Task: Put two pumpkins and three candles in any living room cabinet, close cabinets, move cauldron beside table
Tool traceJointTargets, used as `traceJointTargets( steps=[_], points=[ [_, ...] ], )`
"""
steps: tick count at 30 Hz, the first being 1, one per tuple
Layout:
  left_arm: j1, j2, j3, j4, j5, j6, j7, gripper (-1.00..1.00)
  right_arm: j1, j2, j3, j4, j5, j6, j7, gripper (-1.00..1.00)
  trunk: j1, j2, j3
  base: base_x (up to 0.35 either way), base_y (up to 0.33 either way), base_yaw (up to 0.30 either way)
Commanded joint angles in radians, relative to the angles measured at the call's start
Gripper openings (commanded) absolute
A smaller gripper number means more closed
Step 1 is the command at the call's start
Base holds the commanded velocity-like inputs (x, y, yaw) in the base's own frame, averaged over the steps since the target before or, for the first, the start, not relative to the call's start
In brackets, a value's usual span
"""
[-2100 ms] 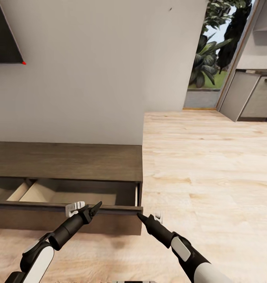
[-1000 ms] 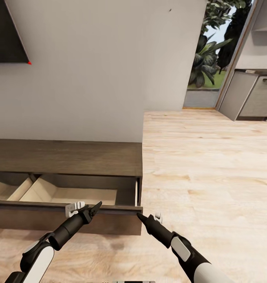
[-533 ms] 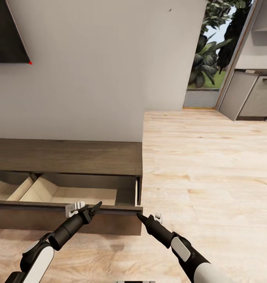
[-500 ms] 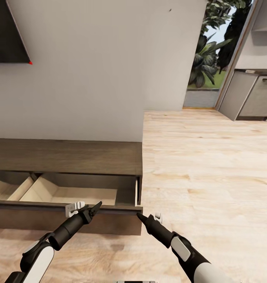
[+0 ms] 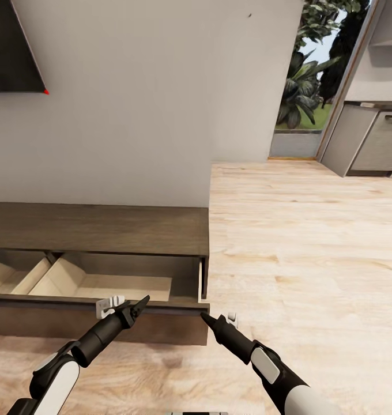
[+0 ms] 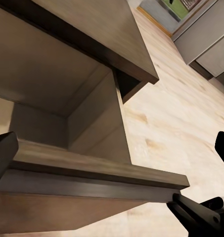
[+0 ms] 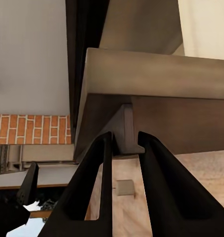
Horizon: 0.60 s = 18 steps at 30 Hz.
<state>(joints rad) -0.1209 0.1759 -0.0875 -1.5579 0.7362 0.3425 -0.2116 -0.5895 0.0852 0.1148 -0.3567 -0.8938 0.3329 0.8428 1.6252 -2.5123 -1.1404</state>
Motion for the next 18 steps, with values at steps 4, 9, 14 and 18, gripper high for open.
traceJointTargets(
  steps=[4,9,14,18],
  points=[
    [0.000,0.000,0.000,-0.001,0.009,0.005,0.001,1.00,-0.001,-0.002,-0.006,-0.014,-0.033,0.018,0.019,-1.00,0.000,0.000,-0.001,-0.063,0.000,0.000],
    [0.000,0.000,0.000,-0.001,0.009,0.006,0.001,1.00,-0.001,-0.002,-0.006,-0.013,-0.033,0.018,0.023,-1.00,0.000,0.000,-0.001,-0.046,0.000,0.000],
    [0.000,0.000,0.000,-0.001,0.009,0.005,0.001,1.00,-0.001,-0.002,-0.006,-0.013,-0.033,0.018,0.024,-1.00,0.000,0.000,-0.001,-0.007,0.000,0.000],
    [0.000,0.000,0.000,0.000,0.009,0.005,0.001,1.00,-0.001,-0.002,-0.006,-0.013,-0.033,0.018,0.024,-1.00,0.000,0.000,-0.001,-0.001,0.000,0.000]
  ],
)
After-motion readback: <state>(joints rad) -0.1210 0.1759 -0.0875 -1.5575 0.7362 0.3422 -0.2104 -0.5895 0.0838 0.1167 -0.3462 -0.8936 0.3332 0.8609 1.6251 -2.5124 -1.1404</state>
